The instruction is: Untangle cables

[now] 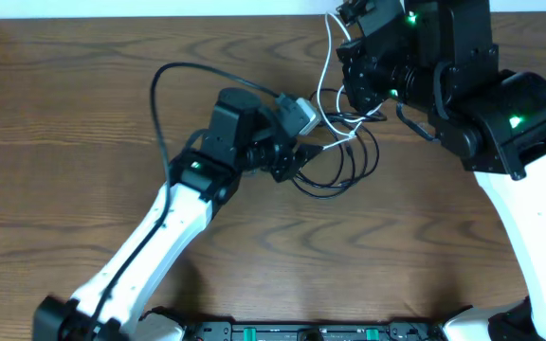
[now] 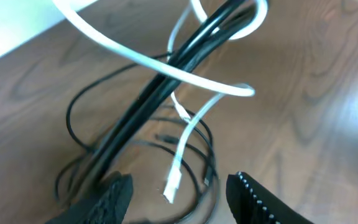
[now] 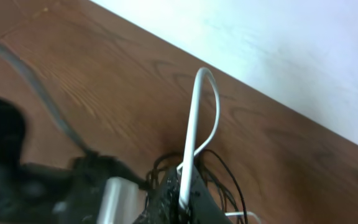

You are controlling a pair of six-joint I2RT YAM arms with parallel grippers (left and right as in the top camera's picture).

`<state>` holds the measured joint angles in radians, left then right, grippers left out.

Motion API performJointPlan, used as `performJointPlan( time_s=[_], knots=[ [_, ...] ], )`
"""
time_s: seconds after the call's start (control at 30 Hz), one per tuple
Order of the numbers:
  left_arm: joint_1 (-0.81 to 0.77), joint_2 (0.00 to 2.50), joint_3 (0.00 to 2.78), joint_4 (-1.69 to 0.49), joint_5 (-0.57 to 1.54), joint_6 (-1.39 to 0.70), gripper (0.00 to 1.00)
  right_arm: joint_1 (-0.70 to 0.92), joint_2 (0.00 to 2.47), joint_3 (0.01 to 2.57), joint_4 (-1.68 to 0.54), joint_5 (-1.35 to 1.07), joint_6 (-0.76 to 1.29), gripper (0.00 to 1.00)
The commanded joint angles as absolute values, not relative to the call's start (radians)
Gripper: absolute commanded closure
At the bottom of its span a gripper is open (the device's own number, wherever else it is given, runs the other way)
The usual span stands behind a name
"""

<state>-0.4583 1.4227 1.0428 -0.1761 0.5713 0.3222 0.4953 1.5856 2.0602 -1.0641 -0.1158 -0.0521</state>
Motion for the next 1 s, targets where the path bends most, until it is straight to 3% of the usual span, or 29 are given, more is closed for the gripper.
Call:
performJointPlan(
  time_s=[0.0, 0.13, 0.17, 0.23, 0.27, 0.37, 0.53, 0.77, 0.83, 0.87, 0.9, 0.97],
  knots=[
    [-0.458, 1.523, 1.049, -0.097, 0.583, 0.373, 0.46, 0.497, 1.548, 2.076, -1.080, -0.115, -0.080, 0.99],
    [-0.458, 1.600, 1.049, 0.017, 0.545, 0.369, 0.47, 0.497, 1.539, 2.076, -1.118, -0.115, -0.105, 0.99],
    [-0.458, 1.615, 1.049, 0.051, 0.525, 0.360, 0.53, 0.497, 1.539, 2.076, -1.130, -0.114, -0.110, 0.99],
    [-0.458, 1.632, 1.049, 0.095, 0.510, 0.358, 0.90, 0.497, 1.539, 2.076, -1.153, -0.114, -0.110, 0.99],
    [-0.458, 1.634, 1.049, 0.104, 0.507, 0.357, 0.93, 0.497, 1.539, 2.076, -1.163, -0.114, -0.110, 0.99],
    [-0.455, 1.632, 1.050, 0.110, 0.468, 0.326, 0.93, 0.494, 1.539, 2.076, -1.174, -0.111, -0.113, 0.99],
    [-0.425, 1.607, 1.049, 0.105, 0.158, 0.131, 0.93, 0.488, 1.536, 2.076, -1.194, -0.105, -0.113, 0.99],
    [-0.336, 1.498, 1.049, 0.022, 0.127, 0.043, 0.92, 0.449, 1.536, 2.075, -1.213, -0.105, -0.112, 0.99],
    [-0.326, 1.459, 1.049, 0.003, 0.159, 0.044, 0.55, 0.444, 1.536, 2.075, -1.214, -0.105, -0.112, 0.99],
    [-0.326, 1.451, 1.049, 0.004, 0.177, 0.049, 0.42, 0.444, 1.536, 2.075, -1.214, -0.105, -0.112, 0.99],
    [-0.326, 1.446, 1.049, 0.008, 0.197, 0.059, 0.33, 0.444, 1.536, 2.075, -1.214, -0.105, -0.113, 0.99],
    [-0.326, 1.444, 1.049, 0.017, 0.250, 0.098, 0.26, 0.444, 1.536, 2.075, -1.215, -0.105, -0.113, 0.99]
  ],
)
